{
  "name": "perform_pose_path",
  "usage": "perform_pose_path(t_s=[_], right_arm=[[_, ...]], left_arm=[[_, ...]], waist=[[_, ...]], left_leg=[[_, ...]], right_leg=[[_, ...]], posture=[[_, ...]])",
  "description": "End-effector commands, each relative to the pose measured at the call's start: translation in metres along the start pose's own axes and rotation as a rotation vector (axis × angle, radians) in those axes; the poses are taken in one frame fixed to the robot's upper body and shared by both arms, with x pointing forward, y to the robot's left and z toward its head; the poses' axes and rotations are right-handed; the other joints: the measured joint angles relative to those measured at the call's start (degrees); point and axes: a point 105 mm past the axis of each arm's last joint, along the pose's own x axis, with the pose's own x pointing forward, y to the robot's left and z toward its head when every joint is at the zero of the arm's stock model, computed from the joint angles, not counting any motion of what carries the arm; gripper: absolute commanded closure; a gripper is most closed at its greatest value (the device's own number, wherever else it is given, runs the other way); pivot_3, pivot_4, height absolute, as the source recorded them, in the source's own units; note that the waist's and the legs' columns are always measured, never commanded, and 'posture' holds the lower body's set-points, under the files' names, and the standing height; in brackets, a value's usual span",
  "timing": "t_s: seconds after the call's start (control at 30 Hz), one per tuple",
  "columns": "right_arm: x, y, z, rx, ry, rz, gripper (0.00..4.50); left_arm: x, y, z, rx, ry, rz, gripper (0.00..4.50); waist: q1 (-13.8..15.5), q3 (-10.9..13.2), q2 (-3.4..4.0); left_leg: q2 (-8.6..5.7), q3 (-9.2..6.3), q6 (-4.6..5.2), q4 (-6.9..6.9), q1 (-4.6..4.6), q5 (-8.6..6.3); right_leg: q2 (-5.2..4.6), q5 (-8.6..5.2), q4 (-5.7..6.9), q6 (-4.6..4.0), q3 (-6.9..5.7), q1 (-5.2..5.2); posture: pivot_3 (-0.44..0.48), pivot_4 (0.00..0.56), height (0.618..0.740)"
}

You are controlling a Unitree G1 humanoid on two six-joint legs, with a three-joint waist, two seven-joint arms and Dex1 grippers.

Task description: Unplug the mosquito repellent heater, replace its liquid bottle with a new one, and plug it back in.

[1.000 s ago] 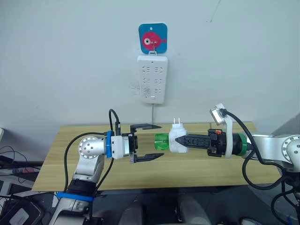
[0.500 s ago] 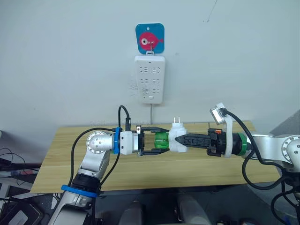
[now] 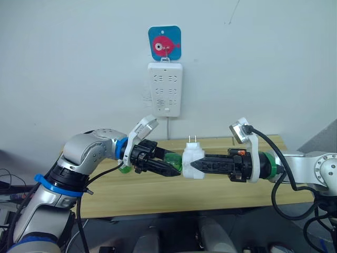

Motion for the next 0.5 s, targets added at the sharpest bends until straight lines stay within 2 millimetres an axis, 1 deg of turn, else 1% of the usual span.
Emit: perform_pose_path(t_s=[0.03,0.1,0.13,0.2,0.23,0.33,0.4,0.5], right_arm=[[-0.010,-0.011,0.004,0.003,-0.015,-0.084,1.54],[-0.011,-0.011,0.004,0.005,-0.019,-0.089,1.54],[-0.011,-0.012,0.004,0.005,-0.020,-0.092,1.54],[-0.012,-0.012,0.004,0.006,-0.022,-0.097,1.54],[-0.013,-0.012,0.004,0.006,-0.023,-0.099,1.54],[-0.013,-0.013,0.005,0.005,-0.024,-0.101,1.54],[-0.013,-0.013,0.005,0.005,-0.026,-0.100,1.54],[-0.012,-0.012,0.005,0.005,-0.027,-0.098,1.54]], left_arm=[[-0.015,0.009,-0.003,0.184,0.023,0.121,1.50],[-0.015,0.017,-0.010,0.381,0.054,0.186,0.92],[-0.015,0.021,-0.010,0.481,0.045,0.231,0.58],[-0.017,0.023,-0.011,0.629,-0.001,0.280,0.01],[-0.019,0.025,-0.010,0.704,-0.027,0.325,0.00],[-0.018,0.022,-0.018,0.919,-0.051,0.387,0.00],[-0.015,0.019,-0.024,0.995,-0.072,0.396,0.00],[-0.009,0.018,-0.030,1.049,-0.095,0.422,0.00]], waist=[[0.1,0.0,0.00],[0.1,0.0,0.00],[0.2,0.0,0.00],[0.7,0.0,-0.01],[0.9,0.0,-0.01],[1.2,0.0,0.00],[1.2,0.0,-0.01],[1.3,0.0,-0.01]], left_leg=[[0.00,0.00,0.00,0.00,0.00,0.00],[-0.02,0.06,0.00,-0.01,0.00,0.00],[-0.02,0.13,0.00,-0.01,0.01,0.00],[-0.02,0.19,0.00,-0.01,0.02,0.00],[-0.02,0.22,0.00,0.00,0.01,0.00],[-0.02,0.27,0.00,0.01,0.02,0.00],[-0.01,0.29,0.00,0.01,0.02,0.00],[-0.02,0.29,0.00,0.01,0.02,0.00]], right_leg=[[-0.01,0.00,-0.01,0.00,0.00,0.00],[-0.05,0.00,-0.04,-0.01,0.06,0.00],[-0.08,0.00,-0.05,-0.02,0.12,0.00],[-0.20,0.01,-0.08,-0.02,0.18,0.00],[-0.25,0.01,-0.10,-0.02,0.21,0.00],[-0.32,0.01,-0.13,-0.02,0.24,0.01],[-0.33,0.01,-0.13,-0.02,0.24,0.01],[-0.35,0.02,-0.13,-0.01,0.25,0.01]], posture=[[-0.147,0.130,0.733],[-0.152,0.133,0.733],[-0.154,0.132,0.733],[-0.155,0.132,0.733],[-0.156,0.133,0.733],[-0.152,0.133,0.733],[-0.152,0.133,0.733],[-0.145,0.133,0.733]])
